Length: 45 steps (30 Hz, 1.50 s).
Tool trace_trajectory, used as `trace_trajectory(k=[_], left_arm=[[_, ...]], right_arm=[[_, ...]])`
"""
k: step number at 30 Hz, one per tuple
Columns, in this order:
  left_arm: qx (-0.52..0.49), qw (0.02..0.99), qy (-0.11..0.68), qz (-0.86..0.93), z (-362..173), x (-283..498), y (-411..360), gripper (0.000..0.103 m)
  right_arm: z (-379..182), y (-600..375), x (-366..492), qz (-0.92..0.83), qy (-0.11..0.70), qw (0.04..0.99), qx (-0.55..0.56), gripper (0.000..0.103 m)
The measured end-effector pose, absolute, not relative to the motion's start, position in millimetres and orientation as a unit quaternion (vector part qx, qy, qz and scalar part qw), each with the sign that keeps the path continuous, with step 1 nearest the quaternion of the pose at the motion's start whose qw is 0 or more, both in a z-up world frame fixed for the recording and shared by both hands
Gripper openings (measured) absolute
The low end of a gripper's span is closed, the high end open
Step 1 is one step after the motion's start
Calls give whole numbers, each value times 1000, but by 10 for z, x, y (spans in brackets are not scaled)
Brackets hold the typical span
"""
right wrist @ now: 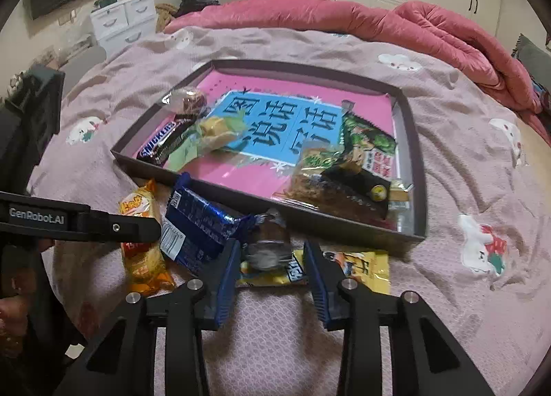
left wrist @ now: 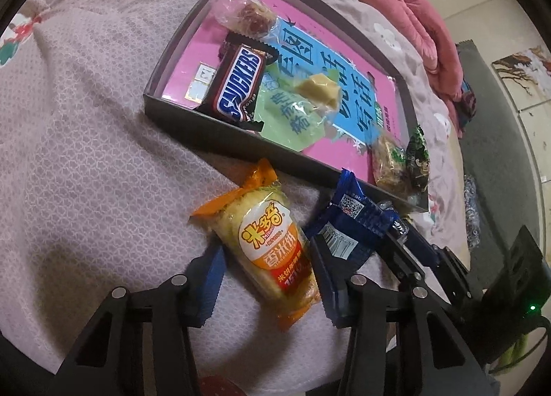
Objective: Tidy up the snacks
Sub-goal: 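Grasp yellow-orange rice cracker bag with left tool while right tool grasps round wrapped cake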
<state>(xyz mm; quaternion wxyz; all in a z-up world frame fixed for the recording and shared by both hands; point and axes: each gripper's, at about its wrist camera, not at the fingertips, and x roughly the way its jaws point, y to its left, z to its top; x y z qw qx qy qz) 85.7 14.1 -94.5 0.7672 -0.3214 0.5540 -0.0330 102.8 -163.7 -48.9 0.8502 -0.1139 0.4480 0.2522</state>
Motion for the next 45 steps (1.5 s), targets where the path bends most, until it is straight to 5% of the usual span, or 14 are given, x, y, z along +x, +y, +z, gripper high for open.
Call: trace_trajectory(k=[7,28,41,45], left_arm=[[-311,769,558,-11,-936,871,89,49],[-223,797,561,9,-834,841,141,38],[-158,801,575,48,-897,834,12,39],[-156,807,567,43,-890,836,-8,29]], right_arm=[[-541,-1653,1113,260,457,846,-86,28],[-480,-1794,1094,264,462,845,-47,28],[-491,-1779,1120,261,464,845,-43,28],[-481,-1771,1116,264,462,846,-43,28]])
